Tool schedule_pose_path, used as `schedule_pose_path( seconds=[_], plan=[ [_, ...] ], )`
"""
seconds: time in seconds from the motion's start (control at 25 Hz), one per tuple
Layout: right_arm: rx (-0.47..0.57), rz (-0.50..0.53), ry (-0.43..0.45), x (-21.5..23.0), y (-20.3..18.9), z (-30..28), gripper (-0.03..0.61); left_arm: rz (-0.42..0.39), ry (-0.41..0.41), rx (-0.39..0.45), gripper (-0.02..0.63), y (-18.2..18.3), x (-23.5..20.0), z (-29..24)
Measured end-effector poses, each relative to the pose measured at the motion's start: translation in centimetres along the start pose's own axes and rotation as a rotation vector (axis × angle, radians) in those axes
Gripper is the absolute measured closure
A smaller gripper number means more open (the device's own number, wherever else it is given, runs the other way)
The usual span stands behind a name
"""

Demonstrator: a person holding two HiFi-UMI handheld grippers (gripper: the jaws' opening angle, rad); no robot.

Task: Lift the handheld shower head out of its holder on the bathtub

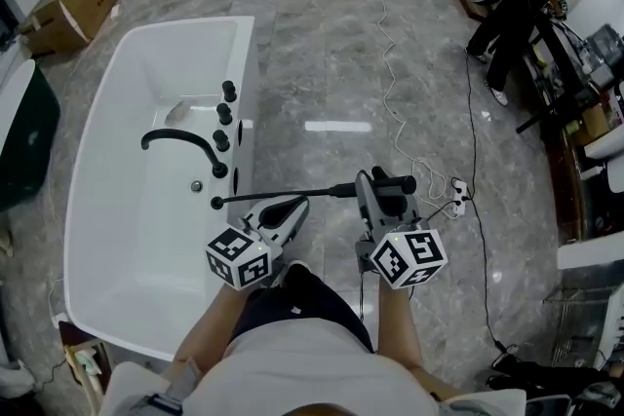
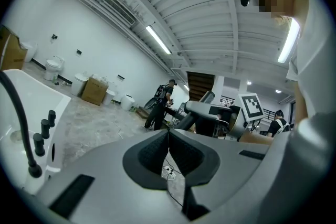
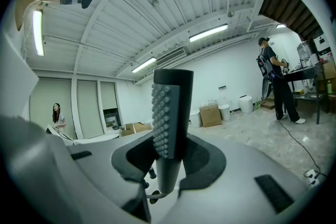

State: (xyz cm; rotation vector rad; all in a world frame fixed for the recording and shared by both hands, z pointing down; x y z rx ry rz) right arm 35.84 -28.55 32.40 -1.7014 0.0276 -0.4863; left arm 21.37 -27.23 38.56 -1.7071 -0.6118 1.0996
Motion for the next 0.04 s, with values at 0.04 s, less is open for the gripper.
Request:
schedule_pose_path(
  seconds=[0.04],
  plan=[
    [0.000, 0.000, 0.000, -0.01, 0.08, 0.02, 0.449, 0.001, 0.001, 0.000, 0.601, 0.06, 0.03, 0.04]
  ],
)
Point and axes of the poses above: the fingertips, and each gripper's own axes: z backward along the fingers, x to its right, y out of its top, the point moved 3 cm from there along z, backward along the fingers, and after that the axes turned 3 degrees about -z, right-handed, at the moved point
